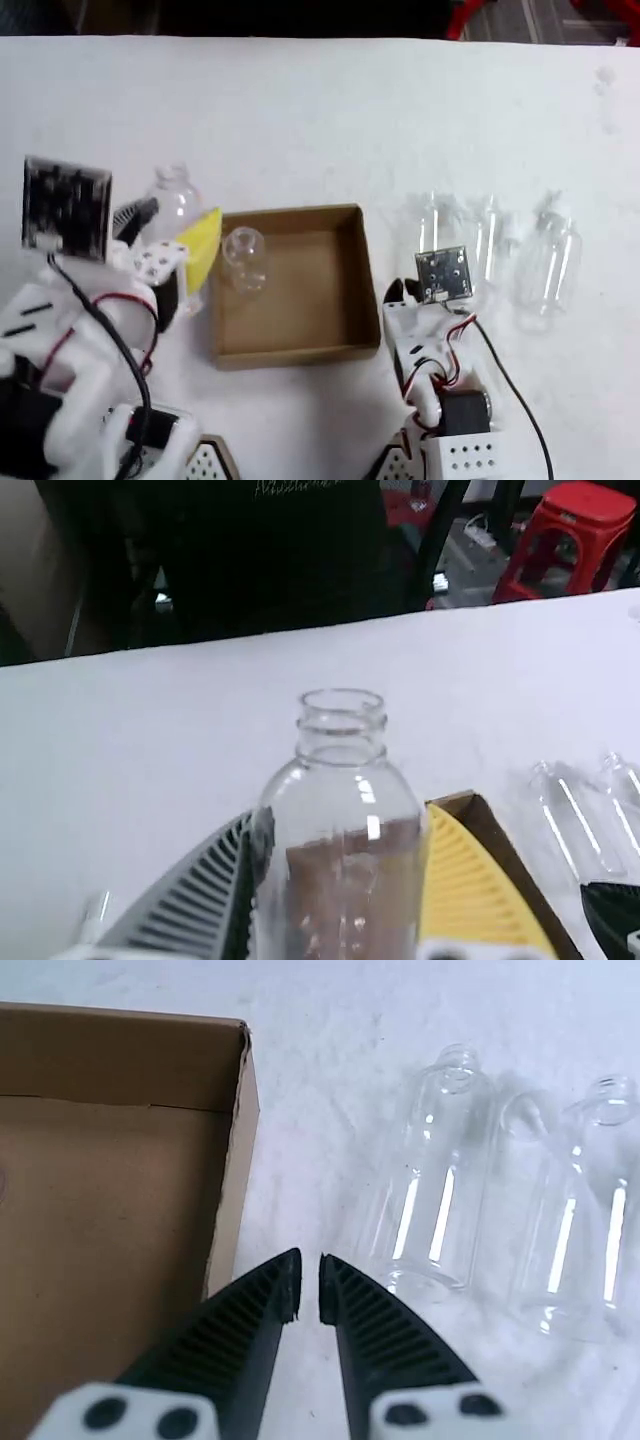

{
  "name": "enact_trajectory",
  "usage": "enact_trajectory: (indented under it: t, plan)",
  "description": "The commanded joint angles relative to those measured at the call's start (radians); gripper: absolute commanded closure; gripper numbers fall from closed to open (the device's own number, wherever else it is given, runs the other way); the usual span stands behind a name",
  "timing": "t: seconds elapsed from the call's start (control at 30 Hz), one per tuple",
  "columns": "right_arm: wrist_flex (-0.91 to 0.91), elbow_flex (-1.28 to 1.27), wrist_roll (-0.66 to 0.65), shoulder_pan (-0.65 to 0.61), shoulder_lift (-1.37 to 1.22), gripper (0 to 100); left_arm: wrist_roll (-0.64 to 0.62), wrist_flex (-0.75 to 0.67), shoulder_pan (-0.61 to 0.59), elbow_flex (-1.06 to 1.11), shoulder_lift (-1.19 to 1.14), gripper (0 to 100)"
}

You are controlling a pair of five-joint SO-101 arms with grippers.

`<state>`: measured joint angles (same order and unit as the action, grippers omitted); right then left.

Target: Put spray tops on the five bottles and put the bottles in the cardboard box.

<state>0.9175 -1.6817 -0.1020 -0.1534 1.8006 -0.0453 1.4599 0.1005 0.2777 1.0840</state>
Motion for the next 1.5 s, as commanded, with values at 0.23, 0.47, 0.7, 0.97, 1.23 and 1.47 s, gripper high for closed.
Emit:
enact_trajectory:
  t: [0.23,0.47,0.7,0.97,1.23,1.47]
  plan:
    - [0.005,-0.009,-0.011,-0.007,0.001,97.7,0.089,-0.328,0.036,0.474,0.349,93]
    - [0.005,-0.009,-0.011,-0.007,0.001,97.7,0.081,-0.322,0.038,0.496,0.455,98]
    - [0.005,-0.009,-0.011,-0.007,0.001,97.7,-0.048,-0.37,0.125,0.732,0.608,98]
    - [0.005,-0.009,-0.011,-0.007,0.001,97.7,-0.173,-0.605,0.223,1.077,0.74,98]
    - [0.005,-0.009,-0.011,-0.007,0.001,97.7,-0.169,-0.606,0.223,1.174,0.742,98]
    - [-0.001,0.068,-0.123,0.047,0.004,97.7,-0.087,-0.603,0.223,1.178,0.742,98]
